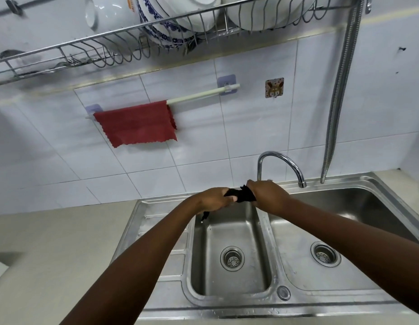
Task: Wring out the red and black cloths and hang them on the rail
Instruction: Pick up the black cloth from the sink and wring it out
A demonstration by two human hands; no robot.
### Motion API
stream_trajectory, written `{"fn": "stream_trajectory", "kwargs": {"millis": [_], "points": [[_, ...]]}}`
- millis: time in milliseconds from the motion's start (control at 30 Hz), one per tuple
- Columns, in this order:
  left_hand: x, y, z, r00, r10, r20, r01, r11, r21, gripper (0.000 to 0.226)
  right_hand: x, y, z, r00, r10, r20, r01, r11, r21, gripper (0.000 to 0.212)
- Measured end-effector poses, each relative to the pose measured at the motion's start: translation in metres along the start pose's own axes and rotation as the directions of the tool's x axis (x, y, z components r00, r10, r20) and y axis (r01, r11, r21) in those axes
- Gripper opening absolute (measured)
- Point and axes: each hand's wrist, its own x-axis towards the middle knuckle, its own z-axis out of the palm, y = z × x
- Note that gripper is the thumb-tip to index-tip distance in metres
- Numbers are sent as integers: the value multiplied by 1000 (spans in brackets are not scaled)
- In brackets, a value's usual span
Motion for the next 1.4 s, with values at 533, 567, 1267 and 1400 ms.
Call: {"fn": "stream_trajectory", "kwargs": {"millis": [533,567,1267,1400], "points": [[10,-20,37,793,358,-493,1,809,588,16,3,-21,-24,894,221,391,-399,788,469,10],[11,-19,38,810,324,-488,10,826,564,20,2,-18,-24,897,196,395,-382,793,474,15],[-21,-18,26,964,24,-264,-39,998,-51,30,-8,-7,-32,930,346,127,-244,320,916,33],[-24,-13,13,943,59,-327,-87,994,-71,33,-5,-4,-40,919,368,142,-260,295,919,31]]}}
